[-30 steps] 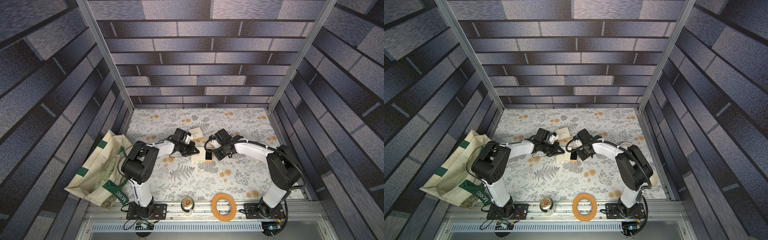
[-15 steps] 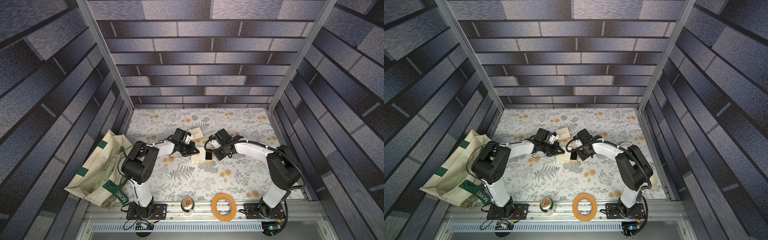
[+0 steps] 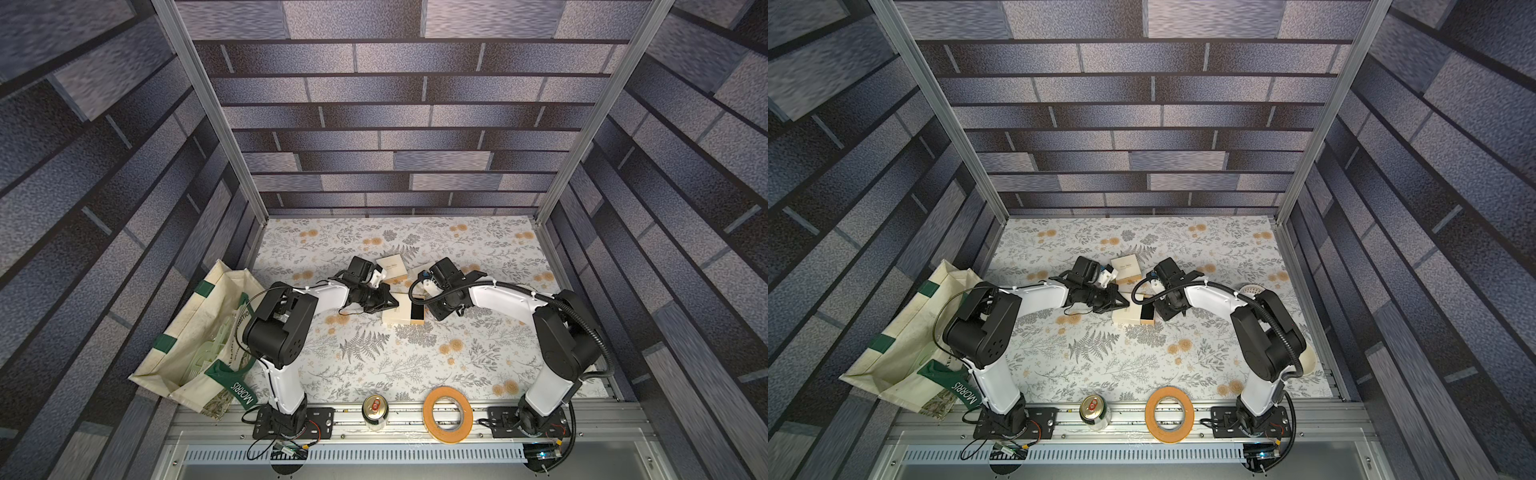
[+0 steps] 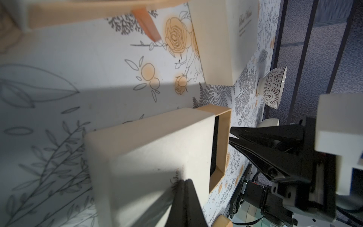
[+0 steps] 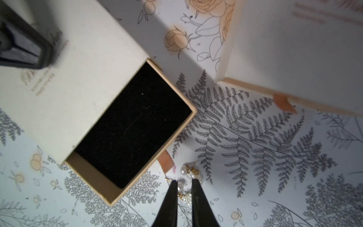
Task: Take out the earrings from the drawer-style jewelry box
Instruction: Place the earring at the center of the board.
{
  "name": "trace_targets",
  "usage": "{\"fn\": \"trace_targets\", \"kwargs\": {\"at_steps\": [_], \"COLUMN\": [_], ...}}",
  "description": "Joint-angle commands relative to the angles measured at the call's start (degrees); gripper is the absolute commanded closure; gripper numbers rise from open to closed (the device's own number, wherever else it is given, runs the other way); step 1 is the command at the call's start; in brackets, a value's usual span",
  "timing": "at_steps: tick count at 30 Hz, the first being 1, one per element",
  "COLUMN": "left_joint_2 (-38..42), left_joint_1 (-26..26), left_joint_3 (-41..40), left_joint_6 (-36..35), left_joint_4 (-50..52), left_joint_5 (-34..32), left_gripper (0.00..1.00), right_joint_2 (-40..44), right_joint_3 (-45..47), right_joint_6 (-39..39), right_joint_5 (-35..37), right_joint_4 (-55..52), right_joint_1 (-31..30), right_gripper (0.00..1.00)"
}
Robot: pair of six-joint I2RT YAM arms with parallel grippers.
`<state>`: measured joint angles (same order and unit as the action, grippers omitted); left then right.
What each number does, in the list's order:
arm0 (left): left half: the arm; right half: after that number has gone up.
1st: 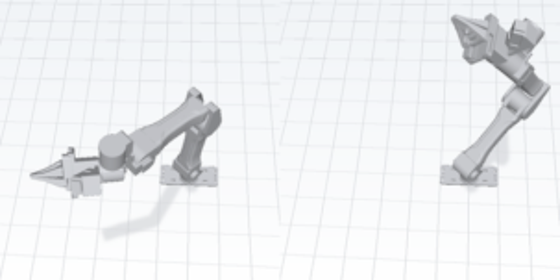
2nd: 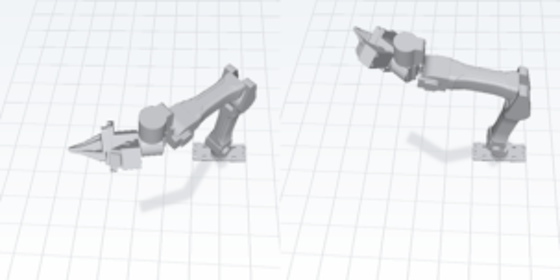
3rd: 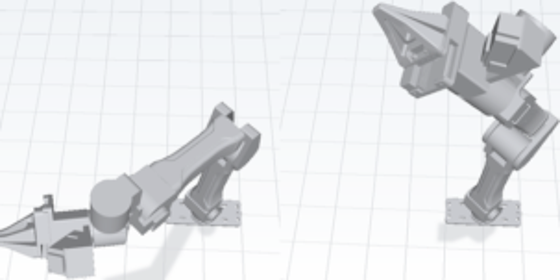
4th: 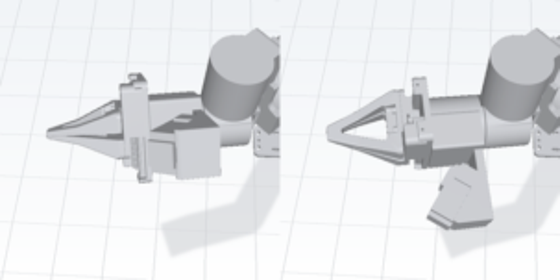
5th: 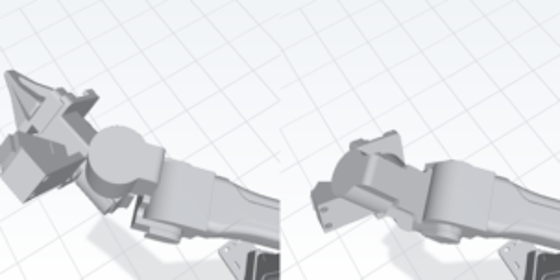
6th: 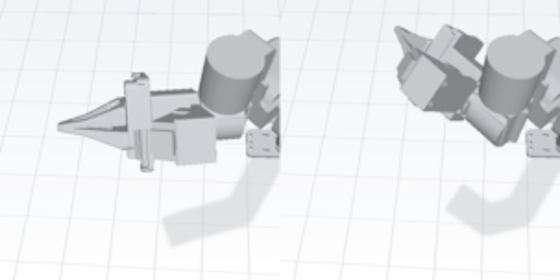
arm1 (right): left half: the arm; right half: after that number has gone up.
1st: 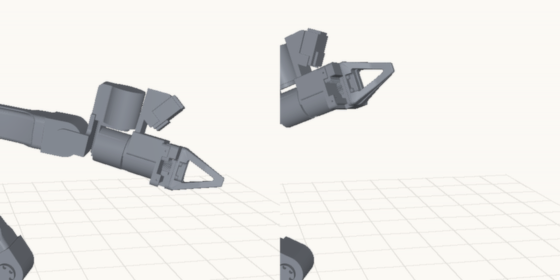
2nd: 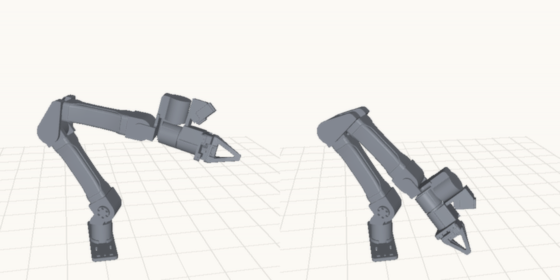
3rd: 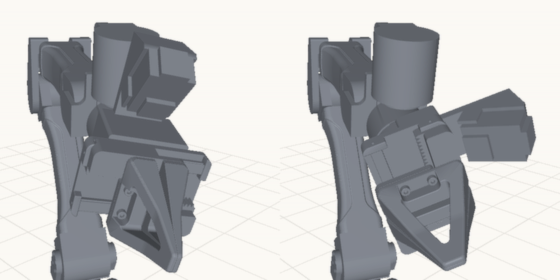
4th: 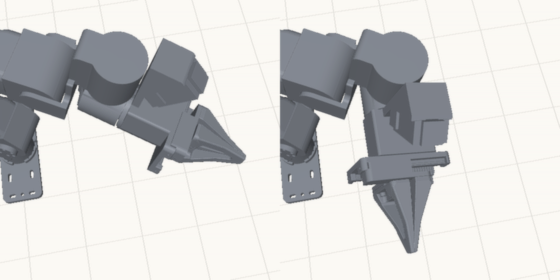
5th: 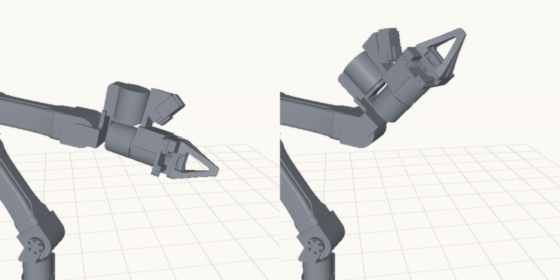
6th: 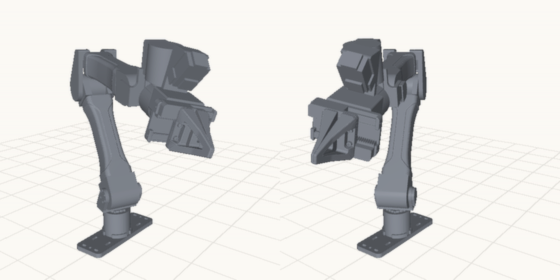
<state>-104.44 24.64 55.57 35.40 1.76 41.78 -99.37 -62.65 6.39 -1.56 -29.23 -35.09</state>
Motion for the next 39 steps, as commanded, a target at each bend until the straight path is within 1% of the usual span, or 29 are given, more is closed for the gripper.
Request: {"fn": "trace_targets", "kwargs": {"at_steps": [1,19,39], "left_joint_2": [-4.0,-3.7,-1.9], "left_joint_1": [0.0,0.0,0.4], "left_joint_3": [-2.6,-1.6,0.9], "left_joint_6": [-0.5,-0.6,-0.9], "left_joint_4": [7.8,8.5,10.8], "left_joint_5": [-7.8,-7.3,-7.7], "left_gripper": [1.00,1.00,1.00], "right_joint_2": [-0.6,-0.1,0.6], "right_joint_3": [0.2,-0.1,0.0], "right_joint_6": [-0.5,-0.7,-0.9], "right_joint_5": [0.6,0.8,0.9], "right_joint_4": [-1.0,-0.9,-0.4], "right_joint_1": [0.5,0.5,0.5], "right_gripper": [0.83,0.80,0.79]}}
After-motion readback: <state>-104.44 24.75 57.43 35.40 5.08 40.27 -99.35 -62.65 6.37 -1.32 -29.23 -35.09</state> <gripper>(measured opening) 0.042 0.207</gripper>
